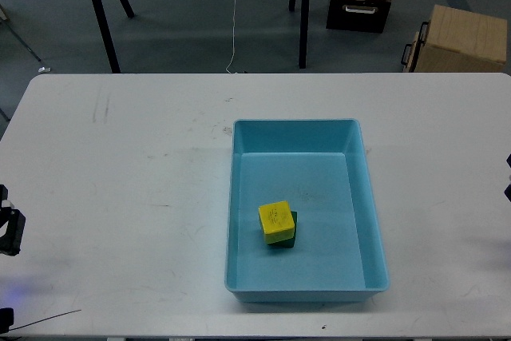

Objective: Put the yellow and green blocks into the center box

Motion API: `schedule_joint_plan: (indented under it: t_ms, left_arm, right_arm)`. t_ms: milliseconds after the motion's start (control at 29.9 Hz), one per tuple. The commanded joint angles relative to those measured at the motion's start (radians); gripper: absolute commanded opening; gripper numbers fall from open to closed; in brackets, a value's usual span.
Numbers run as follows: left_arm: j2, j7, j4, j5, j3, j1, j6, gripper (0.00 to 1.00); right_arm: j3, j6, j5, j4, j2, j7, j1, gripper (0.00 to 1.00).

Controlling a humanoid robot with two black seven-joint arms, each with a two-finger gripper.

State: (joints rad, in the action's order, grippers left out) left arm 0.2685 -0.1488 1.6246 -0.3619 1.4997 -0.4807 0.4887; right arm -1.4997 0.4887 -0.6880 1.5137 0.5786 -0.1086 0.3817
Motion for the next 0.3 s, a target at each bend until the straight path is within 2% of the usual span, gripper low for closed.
schedule_joint_plan:
  t_ms: [0,267]
  left_arm:
    - [0.005,0.0,0.011,0.0,0.001,0.001,0.0,1.0]
    - [0.006,0.0,0.012,0.0,0.001,0.001,0.0,1.0]
  right_arm:
    - [-0.002,0.0,0.001,0.002,-0.002,0.0,0.0,1.0]
    - [-0.002,0.0,0.002,0.008,-0.002,0.0,-0.001,1.0]
